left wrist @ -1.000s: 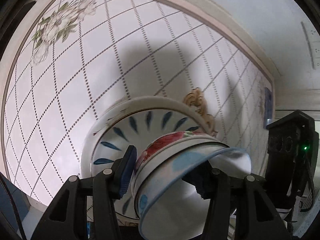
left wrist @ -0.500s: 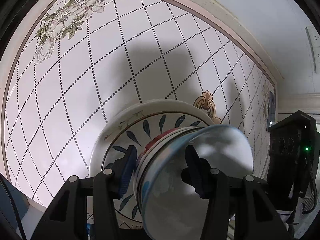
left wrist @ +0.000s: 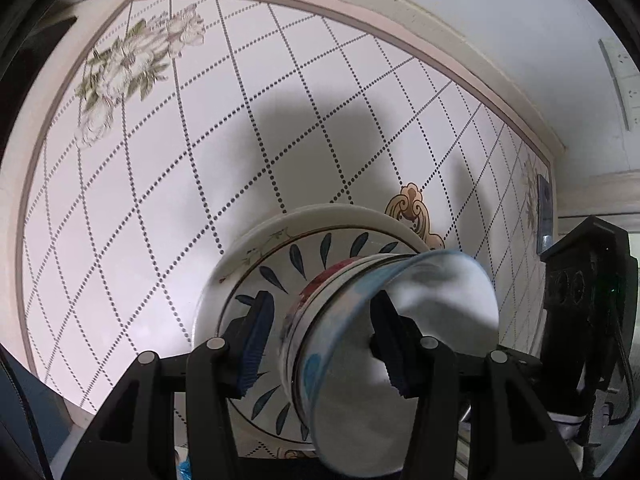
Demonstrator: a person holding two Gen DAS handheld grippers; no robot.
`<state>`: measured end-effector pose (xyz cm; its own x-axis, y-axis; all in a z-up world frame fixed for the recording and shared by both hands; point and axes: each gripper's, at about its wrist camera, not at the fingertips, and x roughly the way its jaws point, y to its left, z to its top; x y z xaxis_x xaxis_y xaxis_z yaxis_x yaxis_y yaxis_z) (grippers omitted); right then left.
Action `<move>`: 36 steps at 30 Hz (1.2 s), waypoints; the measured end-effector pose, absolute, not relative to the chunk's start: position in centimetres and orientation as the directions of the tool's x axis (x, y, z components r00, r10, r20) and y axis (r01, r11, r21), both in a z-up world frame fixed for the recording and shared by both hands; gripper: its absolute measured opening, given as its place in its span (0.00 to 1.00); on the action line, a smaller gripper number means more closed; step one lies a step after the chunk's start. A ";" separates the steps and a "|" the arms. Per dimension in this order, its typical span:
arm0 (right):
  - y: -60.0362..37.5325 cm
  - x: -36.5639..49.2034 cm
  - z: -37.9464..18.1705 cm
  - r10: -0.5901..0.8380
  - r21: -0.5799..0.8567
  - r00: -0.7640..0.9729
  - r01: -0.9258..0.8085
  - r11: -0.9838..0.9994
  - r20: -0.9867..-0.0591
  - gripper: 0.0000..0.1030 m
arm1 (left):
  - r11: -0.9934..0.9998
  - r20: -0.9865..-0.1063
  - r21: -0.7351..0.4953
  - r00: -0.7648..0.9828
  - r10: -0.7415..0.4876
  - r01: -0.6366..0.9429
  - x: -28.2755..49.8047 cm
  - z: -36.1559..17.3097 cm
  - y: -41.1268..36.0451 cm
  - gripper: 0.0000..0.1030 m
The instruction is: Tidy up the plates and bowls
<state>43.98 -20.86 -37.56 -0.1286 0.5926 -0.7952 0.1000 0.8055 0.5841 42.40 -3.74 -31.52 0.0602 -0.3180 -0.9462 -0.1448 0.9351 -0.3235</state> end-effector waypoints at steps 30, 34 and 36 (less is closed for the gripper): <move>-19.6 30.5 -16.5 0.244 0.255 0.386 -0.024 0.967 -0.889 0.89 | 0.992 -0.867 -0.109 0.482 -0.124 0.059 29.4 -16.1 1.0 0.77; -18.5 26.7 -13.8 0.187 0.213 0.454 0.006 0.977 -0.871 0.92 | 0.992 -0.846 -0.090 0.519 -0.122 0.087 26.4 -14.5 1.6 0.93; -18.1 24.8 -12.5 0.164 0.196 0.480 0.017 0.980 -0.862 0.94 | 0.993 -0.831 -0.088 0.544 -0.117 0.079 25.0 -13.7 2.0 0.95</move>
<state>24.83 -18.06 -12.47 0.4804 0.1644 -0.8615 0.0169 0.9804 0.1965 24.99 1.97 -13.68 0.5444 -0.1173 -0.8306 0.0793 0.9929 -0.0882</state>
